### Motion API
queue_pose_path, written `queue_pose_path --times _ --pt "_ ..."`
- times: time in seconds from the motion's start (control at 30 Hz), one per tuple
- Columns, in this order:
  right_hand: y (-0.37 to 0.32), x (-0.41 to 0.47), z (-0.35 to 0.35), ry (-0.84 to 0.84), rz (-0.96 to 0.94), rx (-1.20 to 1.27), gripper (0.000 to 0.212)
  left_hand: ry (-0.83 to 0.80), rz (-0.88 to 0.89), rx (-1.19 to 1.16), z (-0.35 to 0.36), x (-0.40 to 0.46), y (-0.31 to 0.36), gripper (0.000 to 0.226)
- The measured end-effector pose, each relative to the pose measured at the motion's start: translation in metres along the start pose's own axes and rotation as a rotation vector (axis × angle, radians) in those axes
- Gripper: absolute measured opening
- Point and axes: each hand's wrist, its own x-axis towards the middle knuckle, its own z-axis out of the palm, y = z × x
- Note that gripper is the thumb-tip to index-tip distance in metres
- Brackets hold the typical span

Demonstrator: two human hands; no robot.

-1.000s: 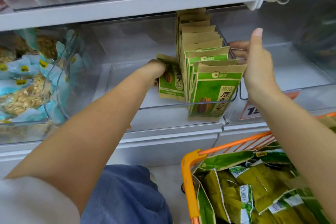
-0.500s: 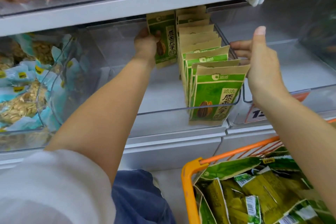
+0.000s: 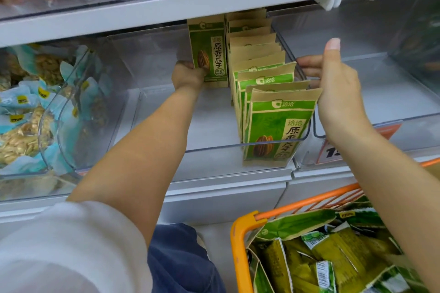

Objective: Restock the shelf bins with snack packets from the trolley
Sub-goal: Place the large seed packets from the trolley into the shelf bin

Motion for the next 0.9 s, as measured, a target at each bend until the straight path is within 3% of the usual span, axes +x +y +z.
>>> queue_pose_path --times 0.17,0.3,0.4,0.5,0.6,0.67,0.73,0.83,0.9 --pt "0.002 0.000 0.000 0.001 -0.038 -0.043 0.051 -0.078 -0.045 -0.078 -0.012 -0.001 0.013 0.026" --pt "-0.005 -0.003 -0.004 -0.021 0.049 0.040 0.051 -0.105 -0.029 -0.087 -0.043 -0.037 0.044 0.042" --pt "-0.019 -0.011 -0.017 0.007 0.089 0.104 0.045 -0.072 0.213 -0.079 -0.071 -0.091 0.055 0.031" --pt "-0.033 -0.026 -0.038 0.059 -0.007 0.062 0.034 -0.206 0.608 -0.069 -0.097 -0.167 0.045 0.017" --pt "-0.044 -0.053 -0.063 0.022 -0.186 -0.110 0.020 -0.618 0.733 0.049 -0.112 -0.233 0.030 0.014" --pt "-0.054 -0.077 -0.079 -0.150 -0.183 -0.266 0.013 -0.805 0.728 0.116 -0.114 -0.264 0.020 0.013" --pt "-0.061 -0.103 -0.099 -0.310 -0.199 -0.486 0.011 -0.874 0.753 0.147 -0.110 -0.288 0.013 0.018" --pt "-0.070 -0.139 -0.136 -0.292 -0.273 -0.844 0.005 -0.893 0.847 0.192 -0.098 -0.315 0.010 0.027" --pt "-0.072 -0.158 -0.160 -0.304 -0.222 -1.022 0.012 -0.857 0.921 0.259 -0.083 -0.328 0.012 0.036"
